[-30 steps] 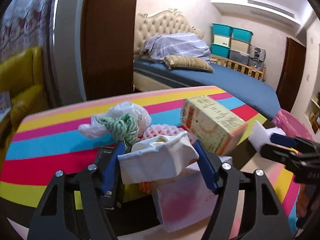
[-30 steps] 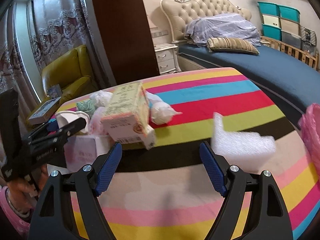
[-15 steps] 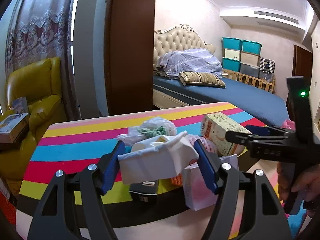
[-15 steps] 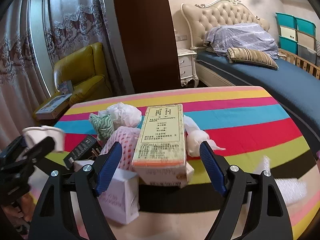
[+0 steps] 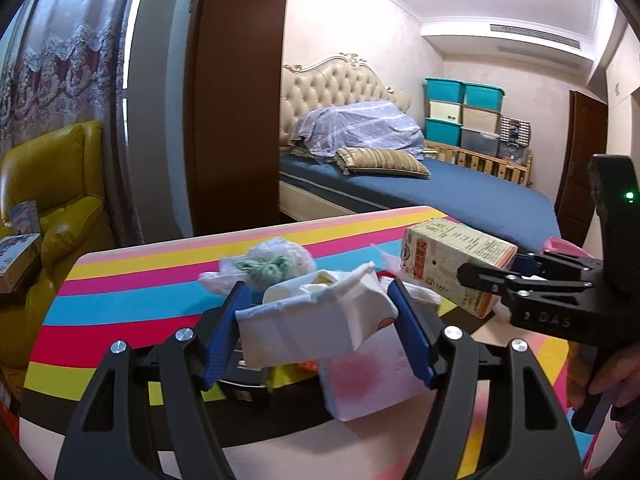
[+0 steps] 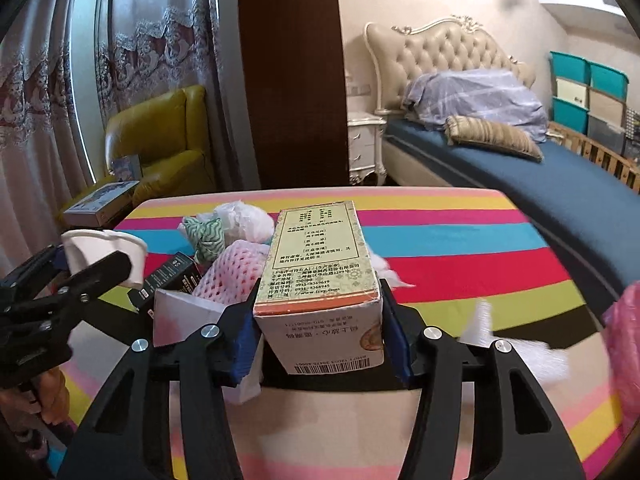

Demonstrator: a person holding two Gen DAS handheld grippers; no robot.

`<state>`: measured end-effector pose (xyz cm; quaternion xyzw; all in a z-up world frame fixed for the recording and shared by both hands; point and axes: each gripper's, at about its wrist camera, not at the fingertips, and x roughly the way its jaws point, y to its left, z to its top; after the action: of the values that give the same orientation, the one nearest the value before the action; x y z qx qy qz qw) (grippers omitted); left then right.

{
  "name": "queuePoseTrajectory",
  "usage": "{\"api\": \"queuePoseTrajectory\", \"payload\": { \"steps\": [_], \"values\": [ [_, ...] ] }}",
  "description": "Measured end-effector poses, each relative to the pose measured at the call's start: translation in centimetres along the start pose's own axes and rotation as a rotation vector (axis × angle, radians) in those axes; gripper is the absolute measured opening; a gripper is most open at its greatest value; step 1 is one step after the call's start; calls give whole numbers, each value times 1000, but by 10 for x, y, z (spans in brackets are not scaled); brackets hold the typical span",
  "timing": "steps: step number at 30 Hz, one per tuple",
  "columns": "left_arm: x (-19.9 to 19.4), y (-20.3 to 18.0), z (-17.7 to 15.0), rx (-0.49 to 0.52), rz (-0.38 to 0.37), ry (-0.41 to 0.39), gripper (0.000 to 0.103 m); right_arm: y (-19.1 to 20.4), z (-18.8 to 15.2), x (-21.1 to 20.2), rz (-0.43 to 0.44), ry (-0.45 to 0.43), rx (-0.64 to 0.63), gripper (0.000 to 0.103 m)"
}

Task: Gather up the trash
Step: 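Grasp the tan paper box with the right tool while the left tool grasps the tissue box, then carry the tan box and tissue box over the pink wastebasket and release both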

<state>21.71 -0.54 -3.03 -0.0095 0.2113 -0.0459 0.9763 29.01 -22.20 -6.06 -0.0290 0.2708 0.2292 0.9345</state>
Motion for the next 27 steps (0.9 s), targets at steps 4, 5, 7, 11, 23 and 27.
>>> {"api": "queuePoseTrajectory", "payload": {
  "steps": [4,5,7,11,23,27],
  "values": [
    [-1,-14,-1,18,-33,1,68,-10,-9,-24,-38,-19,3,51],
    [-1,-18,-2,23,-41,3,68,-13,-12,-30,-52,-25,5,51],
    [-1,-27,-3,33,-64,6,68,-20,-16,-43,-69,-33,21,51],
    [1,-47,-3,59,-110,10,69,-33,-23,-62,-102,-53,49,51],
    [9,-95,7,122,-202,8,69,-66,-38,-108,-176,-110,109,51],
    [14,-116,15,159,-244,-9,69,-79,-44,-125,-223,-136,123,51]
  ]
}}
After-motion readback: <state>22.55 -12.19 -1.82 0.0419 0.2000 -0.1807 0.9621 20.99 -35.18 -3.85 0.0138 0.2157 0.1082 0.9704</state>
